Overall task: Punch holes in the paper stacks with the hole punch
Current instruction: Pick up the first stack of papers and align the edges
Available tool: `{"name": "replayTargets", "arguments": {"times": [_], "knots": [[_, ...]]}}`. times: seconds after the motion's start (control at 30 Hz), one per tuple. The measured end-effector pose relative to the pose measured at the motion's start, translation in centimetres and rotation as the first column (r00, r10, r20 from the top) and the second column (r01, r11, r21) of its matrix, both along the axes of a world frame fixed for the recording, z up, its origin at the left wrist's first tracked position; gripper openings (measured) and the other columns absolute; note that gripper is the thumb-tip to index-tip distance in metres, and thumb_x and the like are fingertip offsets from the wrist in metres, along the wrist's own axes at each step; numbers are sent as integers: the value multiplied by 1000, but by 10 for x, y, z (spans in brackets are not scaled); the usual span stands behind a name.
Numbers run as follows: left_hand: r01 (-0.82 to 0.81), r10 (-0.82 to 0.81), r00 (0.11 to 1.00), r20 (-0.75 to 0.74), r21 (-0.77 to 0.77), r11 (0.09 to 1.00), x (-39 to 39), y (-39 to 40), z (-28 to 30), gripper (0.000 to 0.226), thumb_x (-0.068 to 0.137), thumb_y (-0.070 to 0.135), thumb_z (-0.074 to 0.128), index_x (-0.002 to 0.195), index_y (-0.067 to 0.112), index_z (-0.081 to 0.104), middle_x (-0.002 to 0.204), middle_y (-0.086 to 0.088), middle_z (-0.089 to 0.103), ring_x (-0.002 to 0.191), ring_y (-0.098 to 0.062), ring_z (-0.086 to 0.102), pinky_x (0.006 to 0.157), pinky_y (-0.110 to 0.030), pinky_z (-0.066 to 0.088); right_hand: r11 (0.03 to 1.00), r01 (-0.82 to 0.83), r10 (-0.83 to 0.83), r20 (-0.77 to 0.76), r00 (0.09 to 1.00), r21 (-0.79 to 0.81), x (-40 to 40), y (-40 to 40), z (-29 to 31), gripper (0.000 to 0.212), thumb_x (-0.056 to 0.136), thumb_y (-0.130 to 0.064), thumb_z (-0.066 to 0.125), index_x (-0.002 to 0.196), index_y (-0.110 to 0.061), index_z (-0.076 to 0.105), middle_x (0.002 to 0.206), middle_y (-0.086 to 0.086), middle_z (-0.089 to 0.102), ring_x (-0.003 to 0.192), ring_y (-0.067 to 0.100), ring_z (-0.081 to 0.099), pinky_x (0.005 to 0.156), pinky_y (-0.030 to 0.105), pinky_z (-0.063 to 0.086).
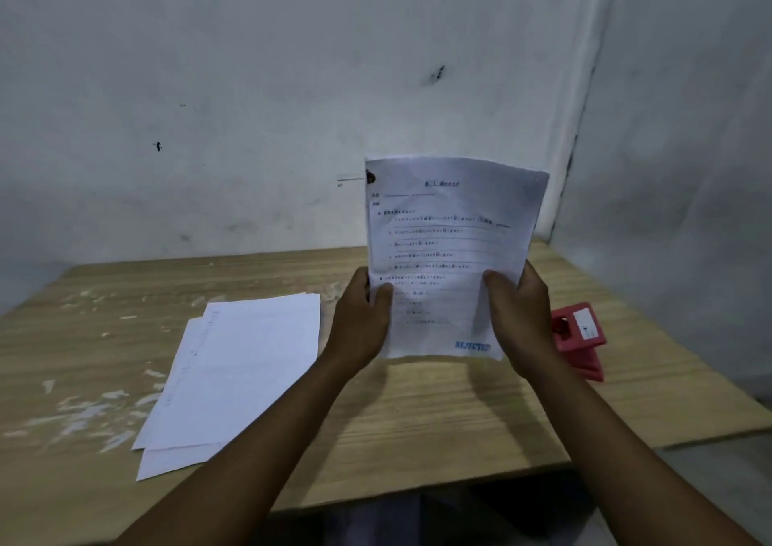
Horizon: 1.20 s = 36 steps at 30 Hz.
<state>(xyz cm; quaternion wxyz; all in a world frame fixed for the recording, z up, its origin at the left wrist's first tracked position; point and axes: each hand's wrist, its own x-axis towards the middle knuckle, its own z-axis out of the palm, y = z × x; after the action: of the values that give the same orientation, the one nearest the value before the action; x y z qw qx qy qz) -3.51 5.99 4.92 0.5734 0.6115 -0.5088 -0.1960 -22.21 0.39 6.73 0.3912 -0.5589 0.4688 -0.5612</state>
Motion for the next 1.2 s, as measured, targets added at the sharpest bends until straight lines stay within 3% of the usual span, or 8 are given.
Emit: {"name": "replayTargets", "arguments": {"times": [0.3,0.4,0.57,0.77,0.93,1.03,1.13,1.2], "knots": [[-35,35,999,31,-3,999,-10,1,-18,31,101,29,53,131,20,52,125,8,61,107,-7,58,69,0,43,998,-48,47,24,999,38,-2,3,-25,28,99,-18,50,122,-32,56,106,-14,66,95,5,63,76,30,54],[-28,28,1000,11,-6,1000,-10,-2,-20,30,101,30,53,130,23,50,127,7,61,110,-9,58,78,-8,46,996,-73,72,21,997,41,-1,2,-28,24,101,-19,49,119,-34,49,106,-15,62,96,5,60,75,30,51],[-35,35,999,8,16,999,-10,-5,-24,32,101,31,52,133,26,48,132,5,61,119,-15,58,100,-44,50,993,-100,99,8,995,67,1,1,-34,20,104,-22,45,119,-34,45,105,-16,59,95,4,58,72,30,49],[-25,24,1000,5,50,998,-8,-4,-17,36,102,29,52,137,22,49,129,9,60,115,-11,58,91,-27,47,997,-71,72,-52,996,24,-8,0,-33,17,101,-23,52,114,-33,56,103,-19,65,93,-1,60,75,25,50],[77,-55,989,-136,161,984,3,-4,-23,38,101,30,53,139,25,48,131,6,62,113,-14,64,86,-29,55,995,-54,66,-143,988,84,-20,-8,-37,19,101,-29,52,114,-26,65,103,-11,72,92,8,67,75,30,53],[56,-22,989,-149,226,973,5,-2,-33,36,102,32,50,138,27,48,127,8,62,105,-11,64,68,-16,50,998,52,-46,-236,971,20,-32,-11,-36,16,101,-23,53,112,-28,64,104,-7,70,85,6,63,63,21,44],[11,37,987,-157,292,956,7,-2,-48,37,103,31,47,140,26,49,130,6,61,109,-17,62,83,-27,51,971,204,-233,-325,917,-121,-55,-22,-30,15,99,-20,55,111,-23,63,108,-6,65,90,8,59,75,13,41],[14,43,985,-167,327,945,9,0,-57,38,104,29,47,141,24,49,131,4,60,110,-19,61,91,-33,50,949,269,-313,-394,864,-163,-73,-36,-30,17,96,-23,56,112,-22,63,116,-1,59,108,20,57,88,27,43]]}}
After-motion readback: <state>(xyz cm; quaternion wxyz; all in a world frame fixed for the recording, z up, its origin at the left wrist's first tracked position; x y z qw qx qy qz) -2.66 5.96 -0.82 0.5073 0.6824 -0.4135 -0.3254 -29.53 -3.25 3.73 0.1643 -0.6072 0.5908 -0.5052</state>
